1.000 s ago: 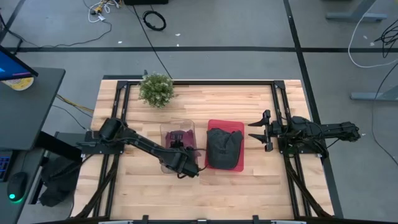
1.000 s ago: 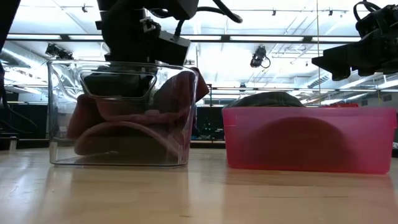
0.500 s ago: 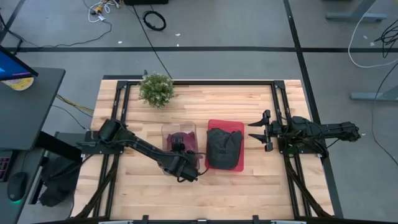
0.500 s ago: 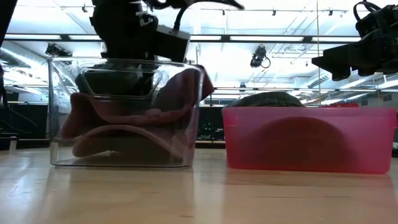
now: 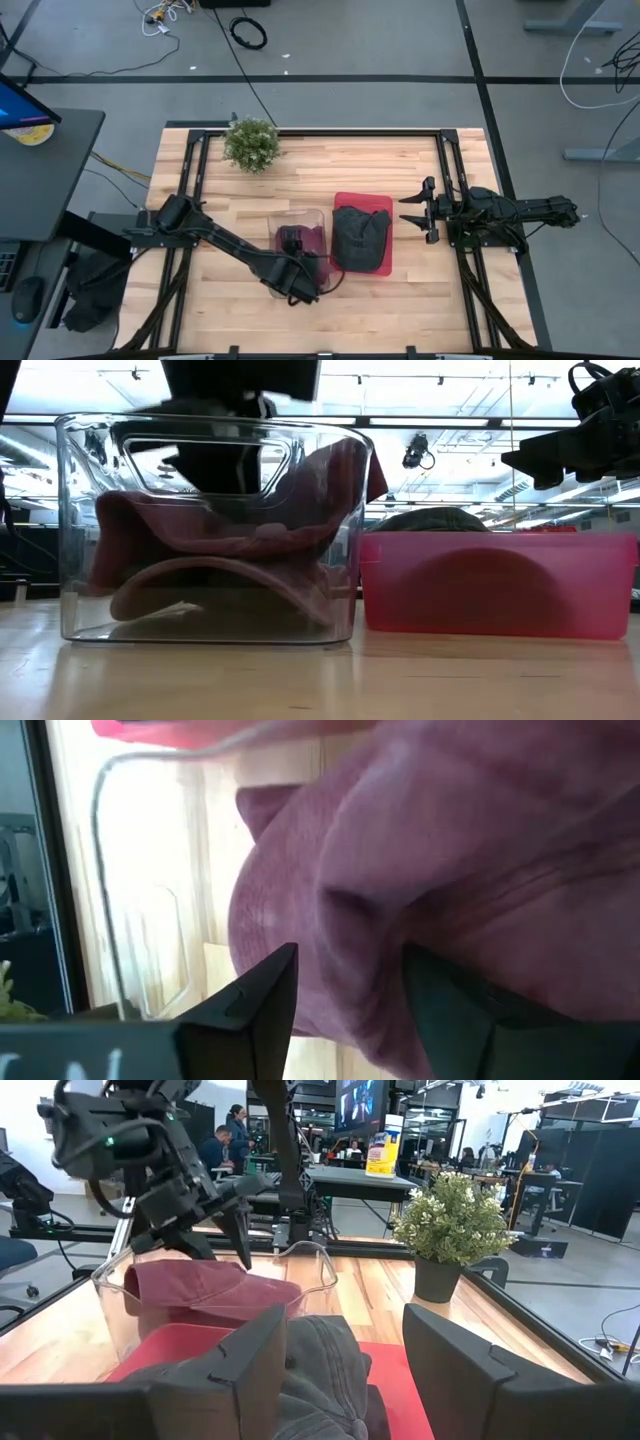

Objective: Pick & Place hat
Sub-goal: Stack the red cap on top of the red cap in the transparent bin, then return to Home Position

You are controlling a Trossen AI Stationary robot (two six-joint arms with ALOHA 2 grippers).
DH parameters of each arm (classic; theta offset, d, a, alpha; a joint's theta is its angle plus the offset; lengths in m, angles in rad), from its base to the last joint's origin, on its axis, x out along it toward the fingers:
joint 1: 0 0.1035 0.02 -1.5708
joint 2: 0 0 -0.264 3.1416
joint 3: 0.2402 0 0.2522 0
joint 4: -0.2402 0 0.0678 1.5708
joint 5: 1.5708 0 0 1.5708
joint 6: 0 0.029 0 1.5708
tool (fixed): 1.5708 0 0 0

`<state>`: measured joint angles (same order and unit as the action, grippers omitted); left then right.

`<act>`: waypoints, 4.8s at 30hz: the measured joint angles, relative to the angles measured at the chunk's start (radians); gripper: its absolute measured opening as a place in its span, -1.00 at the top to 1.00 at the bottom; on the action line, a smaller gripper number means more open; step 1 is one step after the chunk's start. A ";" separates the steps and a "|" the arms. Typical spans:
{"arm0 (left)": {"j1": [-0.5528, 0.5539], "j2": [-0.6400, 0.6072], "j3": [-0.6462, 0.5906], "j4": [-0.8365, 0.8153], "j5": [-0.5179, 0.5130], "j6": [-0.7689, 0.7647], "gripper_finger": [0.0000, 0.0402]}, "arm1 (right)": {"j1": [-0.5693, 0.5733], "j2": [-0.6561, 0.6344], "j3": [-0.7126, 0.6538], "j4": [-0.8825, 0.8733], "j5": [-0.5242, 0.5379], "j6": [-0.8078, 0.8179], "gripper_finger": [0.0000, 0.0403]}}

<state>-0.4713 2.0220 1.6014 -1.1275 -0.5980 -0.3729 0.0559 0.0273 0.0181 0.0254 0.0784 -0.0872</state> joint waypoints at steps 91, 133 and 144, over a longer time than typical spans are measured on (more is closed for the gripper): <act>0.151 -0.019 0.103 0.272 0.275 0.071 0.07 | 0.000 0.000 0.000 0.000 0.000 0.000 -0.02; 0.210 -1.376 -1.103 1.371 0.120 0.384 0.07 | 0.000 0.000 0.000 0.003 0.000 0.000 -0.02; 0.210 -1.855 -1.390 1.593 0.234 0.424 0.07 | 0.000 0.000 0.000 0.003 0.000 0.000 -0.02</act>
<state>-0.2611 0.1671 0.2115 0.4658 -0.3637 0.0516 0.0559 0.0273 0.0177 0.0288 0.0784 -0.0872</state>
